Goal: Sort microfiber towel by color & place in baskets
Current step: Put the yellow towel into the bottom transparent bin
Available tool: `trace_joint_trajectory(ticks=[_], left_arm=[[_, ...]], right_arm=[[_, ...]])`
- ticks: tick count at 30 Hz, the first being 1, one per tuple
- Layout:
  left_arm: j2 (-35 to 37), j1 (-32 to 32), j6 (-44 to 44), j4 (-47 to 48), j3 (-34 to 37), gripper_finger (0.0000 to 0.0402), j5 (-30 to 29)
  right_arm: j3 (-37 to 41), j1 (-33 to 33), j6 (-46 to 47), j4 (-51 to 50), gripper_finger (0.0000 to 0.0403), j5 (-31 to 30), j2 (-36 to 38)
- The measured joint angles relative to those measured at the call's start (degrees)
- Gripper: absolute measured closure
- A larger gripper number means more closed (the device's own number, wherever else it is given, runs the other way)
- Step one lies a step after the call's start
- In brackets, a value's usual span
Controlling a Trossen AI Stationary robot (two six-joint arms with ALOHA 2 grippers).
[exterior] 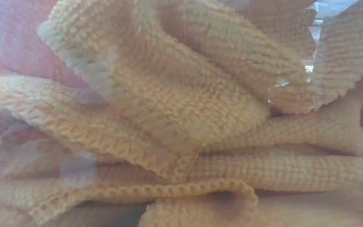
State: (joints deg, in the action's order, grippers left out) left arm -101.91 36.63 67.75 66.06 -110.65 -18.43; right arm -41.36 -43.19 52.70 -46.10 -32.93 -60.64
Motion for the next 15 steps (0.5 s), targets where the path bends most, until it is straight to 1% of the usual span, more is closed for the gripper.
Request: trace_joint_trajectory(ticks=[4,8,12,15], left_arm=[[-3.8,-1.8,5.4,0.0,0.0,0.0401,5.4],[-7.4,-3.8,8.7,-0.2,0.0,0.0401,7.6],[-10.8,-7.1,11.5,-0.6,0.0,0.0401,9.1],[-13.2,-8.9,12.6,-3.3,0.0,0.0401,11.4]], right_arm=[[0.0,0.0,0.9,0.0,0.0211,-0.1,0.0],[0.0,0.0,0.9,0.0,0.0211,-1.5,0.0],[0.0,0.0,0.9,0.0,0.0211,-1.6,0.0],[0.0,0.0,0.9,0.0,0.0211,-1.6,0.0]])
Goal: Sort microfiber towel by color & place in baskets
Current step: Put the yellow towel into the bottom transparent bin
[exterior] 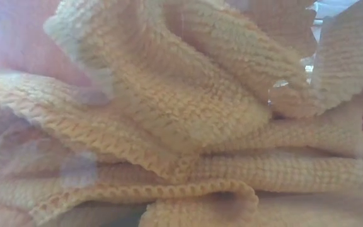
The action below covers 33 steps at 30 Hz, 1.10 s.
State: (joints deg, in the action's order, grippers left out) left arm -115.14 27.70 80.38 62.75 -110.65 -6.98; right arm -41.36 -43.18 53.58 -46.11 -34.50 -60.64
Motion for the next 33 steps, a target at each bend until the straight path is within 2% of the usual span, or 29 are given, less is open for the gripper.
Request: trace_joint_trajectory(ticks=[6,15,26,33], left_arm=[[-4.5,0.2,2.7,-1.8,0.0,0.0401,2.3],[-7.2,4.2,14.6,-1.8,0.0,0.0401,-6.9],[-7.5,4.6,13.1,-3.1,0.0,0.0400,-8.6],[-7.5,4.6,10.9,-4.0,0.0,0.0356,-8.8]], right_arm=[[0.0,0.0,0.5,0.0,0.0211,0.0,0.0],[0.0,0.0,0.5,0.0,0.0211,0.0,0.0],[0.0,0.0,0.5,-1.3,0.0211,0.0,0.0],[0.0,0.0,0.4,-1.3,0.0211,0.0,0.0]])
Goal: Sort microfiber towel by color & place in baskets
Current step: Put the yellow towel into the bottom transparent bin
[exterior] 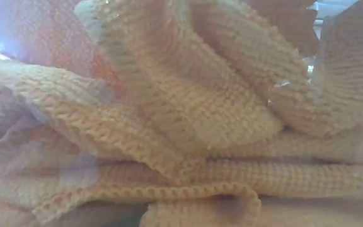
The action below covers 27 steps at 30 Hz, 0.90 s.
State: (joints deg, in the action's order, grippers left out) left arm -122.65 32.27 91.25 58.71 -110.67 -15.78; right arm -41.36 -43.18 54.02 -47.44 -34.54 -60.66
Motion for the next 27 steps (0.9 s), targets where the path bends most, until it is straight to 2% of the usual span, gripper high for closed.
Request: trace_joint_trajectory(ticks=[7,11,21,25,27], left_arm=[[0.3,-0.3,-0.4,-0.2,0.0,0.0288,0.0],[1.8,-0.9,-3.2,0.4,-0.4,0.0266,1.1],[8.0,-0.9,-6.9,2.7,-0.4,0.0261,1.3],[10.3,-0.9,-11.8,3.9,-0.4,0.0261,1.1],[11.7,-0.8,-14.6,4.5,-0.4,0.0261,-0.9]], right_arm=[[0.0,0.0,0.1,0.0,0.0211,0.0,0.0],[0.0,0.0,0.0,0.0,0.0211,0.0,0.0],[0.0,0.2,0.0,2.3,0.0211,0.0,0.0],[0.0,0.8,-0.8,5.2,0.0211,0.0,0.0],[0.0,1.2,-2.8,6.9,0.0211,0.1,-0.3]])
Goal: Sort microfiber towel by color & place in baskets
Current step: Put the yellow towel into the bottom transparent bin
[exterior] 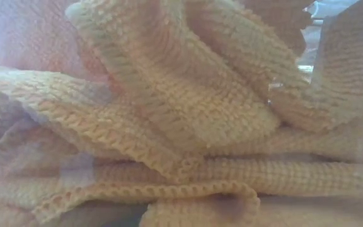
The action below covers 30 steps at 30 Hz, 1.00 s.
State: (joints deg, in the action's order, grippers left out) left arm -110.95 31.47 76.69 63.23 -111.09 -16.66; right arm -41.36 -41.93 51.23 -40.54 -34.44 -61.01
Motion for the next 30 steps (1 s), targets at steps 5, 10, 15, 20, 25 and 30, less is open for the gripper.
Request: trace_joint_trajectory(ticks=[5,10,15,20,25,30], left_arm=[[4.6,-0.2,-6.6,1.7,-0.1,0.0261,-4.9],[8.1,-1.6,-8.1,10.1,-0.1,0.0261,-7.5],[9.9,-1.8,-12.3,18.6,-0.1,0.0261,-10.4],[11.8,-1.9,-20.5,19.9,1.0,0.0261,-13.4],[17.2,-2.8,-23.0,19.0,8.4,0.0261,-14.0],[27.8,-4.5,-23.1,11.0,23.1,0.0261,-14.1]], right_arm=[[0.0,1.5,-5.0,5.0,0.0211,0.3,-2.7],[0.0,4.4,-6.9,10.6,0.0211,2.3,-8.1],[0.0,7.8,-11.2,16.4,0.0211,7.4,-13.3],[0.0,10.6,-13.6,22.3,0.0211,8.0,-16.4],[0.0,13.8,-13.9,26.0,0.0211,9.9,-19.2],[0.0,16.0,-13.7,30.9,0.0215,12.6,-24.0]])
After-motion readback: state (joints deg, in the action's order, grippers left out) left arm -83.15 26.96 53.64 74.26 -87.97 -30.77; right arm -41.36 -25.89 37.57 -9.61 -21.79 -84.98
